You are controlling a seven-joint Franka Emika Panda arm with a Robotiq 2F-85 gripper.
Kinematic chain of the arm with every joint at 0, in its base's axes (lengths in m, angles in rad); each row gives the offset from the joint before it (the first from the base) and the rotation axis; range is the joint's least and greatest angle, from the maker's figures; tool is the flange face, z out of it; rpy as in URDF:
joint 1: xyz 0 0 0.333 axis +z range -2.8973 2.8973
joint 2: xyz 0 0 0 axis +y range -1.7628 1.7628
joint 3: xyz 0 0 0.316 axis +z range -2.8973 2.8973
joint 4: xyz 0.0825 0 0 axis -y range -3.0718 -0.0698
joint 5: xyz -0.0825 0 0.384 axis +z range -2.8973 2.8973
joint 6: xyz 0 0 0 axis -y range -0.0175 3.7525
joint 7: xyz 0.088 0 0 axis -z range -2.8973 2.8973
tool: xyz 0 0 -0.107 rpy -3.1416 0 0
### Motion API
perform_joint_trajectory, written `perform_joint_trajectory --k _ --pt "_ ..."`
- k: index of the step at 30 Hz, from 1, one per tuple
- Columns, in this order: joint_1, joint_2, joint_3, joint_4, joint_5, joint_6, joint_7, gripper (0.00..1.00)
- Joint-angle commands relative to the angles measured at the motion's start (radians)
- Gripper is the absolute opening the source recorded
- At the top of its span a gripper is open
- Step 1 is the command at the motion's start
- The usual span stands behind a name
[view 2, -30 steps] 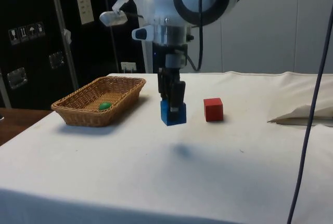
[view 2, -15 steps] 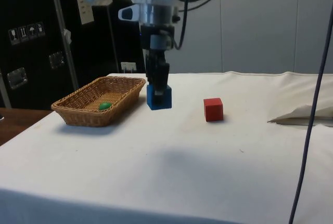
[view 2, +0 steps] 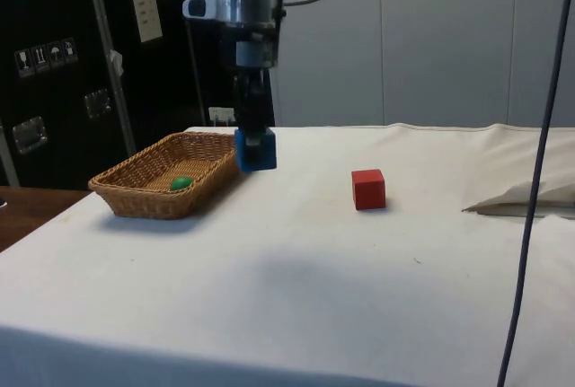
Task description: Place all non-red objects into the basket.
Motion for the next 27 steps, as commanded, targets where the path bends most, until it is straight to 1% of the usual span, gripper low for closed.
perform_joint_trajectory --k 1,3,5,7,8,9,11,12,16,17,18,19,20,26,27 --pt "-0.004 0.006 -0.003 0.012 -0.003 -0.015 -0.004 0.03" --pt "-0.007 0.019 -0.012 0.035 -0.003 -0.03 -0.01 0.03" --pt "-0.008 0.023 -0.015 0.042 -0.003 -0.035 -0.011 0.03" --pt "-0.012 0.036 -0.024 0.064 -0.005 -0.05 -0.017 0.03" --pt "-0.008 0.029 -0.021 0.052 0.0 -0.037 -0.015 0.03" --pt "-0.013 0.041 -0.028 0.073 -0.006 -0.056 -0.018 0.03" --pt "-0.015 0.051 -0.035 0.09 -0.009 -0.066 -0.021 0.03" --pt "-0.015 0.061 -0.044 0.108 -0.012 -0.078 -0.023 0.03" --pt "-0.016 0.082 -0.058 0.148 -0.018 -0.103 -0.026 0.03" --pt "-0.015 0.074 -0.053 0.136 -0.004 -0.091 -0.032 0.03" --pt "-0.017 0.09 -0.06 0.157 -0.017 -0.108 -0.028 0.03" --pt "-0.017 0.103 -0.065 0.175 -0.015 -0.114 -0.03 0.03" --pt "-0.017 0.103 -0.065 0.175 -0.015 -0.114 -0.03 0.03" --pt "-0.02 0.154 -0.083 0.237 -0.011 -0.131 -0.038 0.03" --pt "-0.018 0.149 -0.082 0.23 -0.007 -0.121 -0.036 0.03"
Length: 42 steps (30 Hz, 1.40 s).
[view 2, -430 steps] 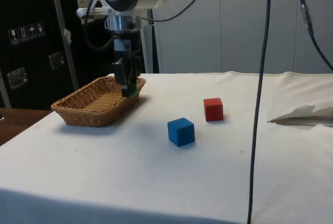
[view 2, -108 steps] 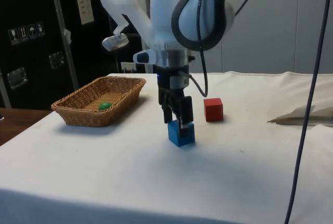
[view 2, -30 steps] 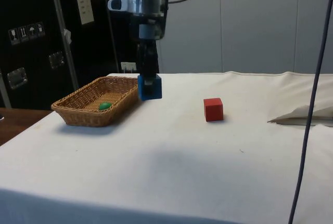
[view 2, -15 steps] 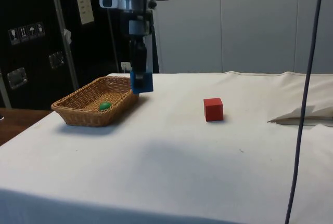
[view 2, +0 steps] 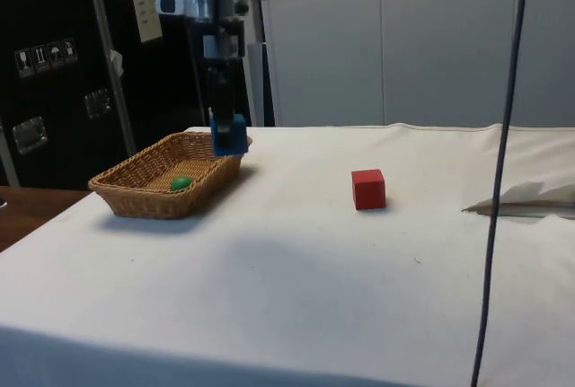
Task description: Place all non-red objects into the basket.
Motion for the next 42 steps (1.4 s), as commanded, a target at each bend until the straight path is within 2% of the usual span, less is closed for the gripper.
perform_joint_trajectory --k 1,8,9,11,18,19,20,21,26,27,28,30,34,35,36,41,42 --pt "-0.003 0.012 -0.003 0.015 -0.003 -0.011 -0.002 0.03" --pt "-0.006 0.073 -0.025 0.083 -0.002 -0.021 -0.003 0.03" --pt "-0.003 0.062 -0.023 0.068 0.0 -0.008 -0.001 0.03" --pt "-0.008 0.087 -0.03 0.098 -0.002 -0.024 -0.003 0.03" --pt "-0.017 0.151 -0.044 0.156 0.009 -0.022 -0.008 0.03" --pt "-0.01 0.141 -0.047 0.145 0.002 -0.017 -0.001 0.03" --pt "-0.019 0.16 -0.045 0.163 0.012 -0.02 -0.01 0.03" --pt "-0.022 0.169 -0.046 0.169 0.015 -0.019 -0.012 0.03" --pt "-0.033 0.208 -0.054 0.199 0.039 -0.017 -0.031 0.03" --pt "-0.024 0.212 -0.065 0.199 0.036 -0.016 -0.026 0.03" --pt "-0.037 0.22 -0.059 0.209 0.056 -0.019 -0.045 0.03" --pt "-0.038 0.232 -0.066 0.22 0.074 -0.021 -0.061 0.03" --pt "-0.048 0.257 -0.079 0.247 0.114 -0.029 -0.102 0.03" --pt "-0.036 0.256 -0.088 0.239 0.107 -0.017 -0.094 0.03" --pt "-0.049 0.26 -0.081 0.252 0.123 -0.031 -0.11 0.03" --pt "-0.056 0.275 -0.094 0.282 0.162 -0.053 -0.147 0.03" --pt "-0.061 0.281 -0.097 0.295 0.176 -0.064 -0.16 0.03"
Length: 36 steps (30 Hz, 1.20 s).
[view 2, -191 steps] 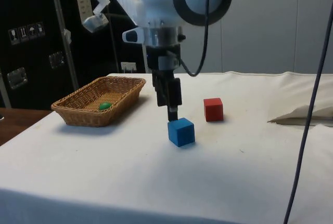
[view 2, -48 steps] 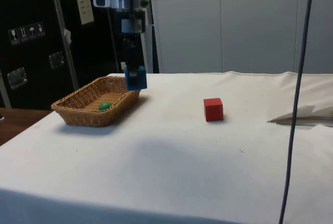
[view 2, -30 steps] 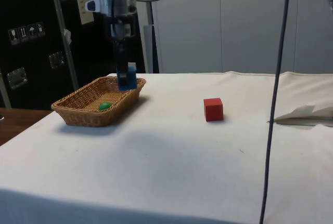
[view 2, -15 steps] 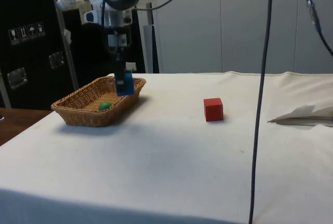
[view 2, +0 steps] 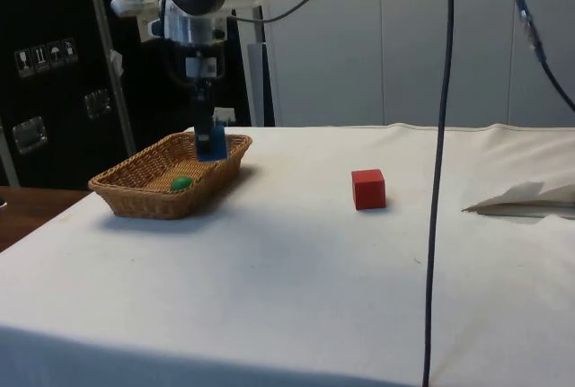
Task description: Place all non-red objects into the basket.
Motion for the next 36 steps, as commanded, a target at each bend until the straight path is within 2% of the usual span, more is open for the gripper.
perform_joint_trajectory --k 1,2,3,4,11,12,13,14,19,22,23,24,30,31,32,33,36 --pt "-0.013 0.005 0.007 0.014 0.013 -0.016 -0.013 0.03" --pt "-0.015 0.009 0.004 0.021 0.02 -0.022 -0.02 0.03" --pt "-0.003 0.006 -0.006 0.013 0.015 -0.011 -0.014 0.03" --pt "-0.017 0.012 0.001 0.028 0.027 -0.028 -0.027 0.03" --pt "-0.03 0.051 -0.023 0.094 0.094 -0.071 -0.082 0.03" --pt "-0.031 0.057 -0.027 0.103 0.101 -0.077 -0.088 0.03" --pt "-0.018 0.051 -0.034 0.089 0.094 -0.063 -0.079 0.03" --pt "-0.032 0.062 -0.031 0.111 0.109 -0.083 -0.095 0.03" --pt "-0.042 0.107 -0.056 0.165 0.153 -0.111 -0.134 0.03" --pt "-0.046 0.134 -0.07 0.194 0.17 -0.121 -0.148 0.03" --pt "-0.034 0.125 -0.076 0.18 0.168 -0.108 -0.144 0.03" --pt "-0.048 0.152 -0.079 0.213 0.18 -0.126 -0.156 0.03" --pt "-0.056 0.221 -0.101 0.284 0.204 -0.135 -0.161 0.03" --pt "-0.056 0.221 -0.101 0.284 0.204 -0.135 -0.161 0.03" --pt "-0.048 0.217 -0.106 0.275 0.205 -0.125 -0.159 0.03" --pt "-0.057 0.229 -0.103 0.292 0.207 -0.136 -0.161 0.03" --pt "-0.062 0.264 -0.113 0.326 0.216 -0.133 -0.159 0.03"
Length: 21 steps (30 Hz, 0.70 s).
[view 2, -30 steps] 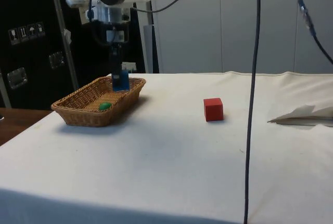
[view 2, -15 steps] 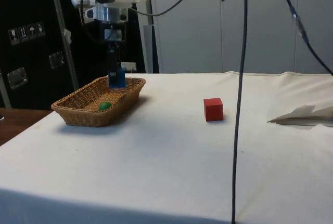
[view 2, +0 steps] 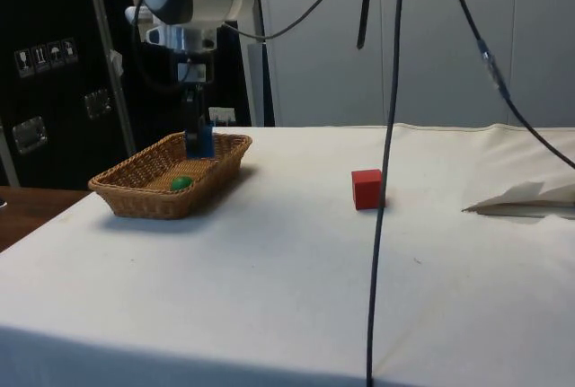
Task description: Place all non-red objects into the basket.
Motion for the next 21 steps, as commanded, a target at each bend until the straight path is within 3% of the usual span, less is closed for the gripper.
perform_joint_trajectory --k 1,4,5,6,11,12,13,16,17,20,21 --pt "-0.01 0.013 0.003 0.015 0.004 -0.006 0.0 0.03" --pt "-0.013 0.047 -0.006 0.041 0.018 -0.003 0.003 0.03" --pt "-0.005 0.034 -0.01 0.028 0.014 0.0 0.0 0.03" --pt "-0.012 0.054 -0.008 0.047 0.024 -0.002 0.004 0.03" --pt "-0.016 0.085 -0.014 0.068 0.055 -0.003 0.004 0.03" --pt "-0.009 0.084 -0.02 0.062 0.058 0.001 0.002 0.03" --pt "-0.018 0.091 -0.016 0.073 0.068 -0.007 -0.001 0.03" --pt "-0.022 0.097 -0.019 0.078 0.086 -0.011 -0.011 0.05" --pt "-0.023 0.098 -0.02 0.078 0.09 -0.011 -0.013 0.1" --pt "-0.024 0.099 -0.021 0.079 0.099 -0.013 -0.02 0.37" --pt "-0.016 0.094 -0.027 0.068 0.098 -0.002 -0.018 0.47"
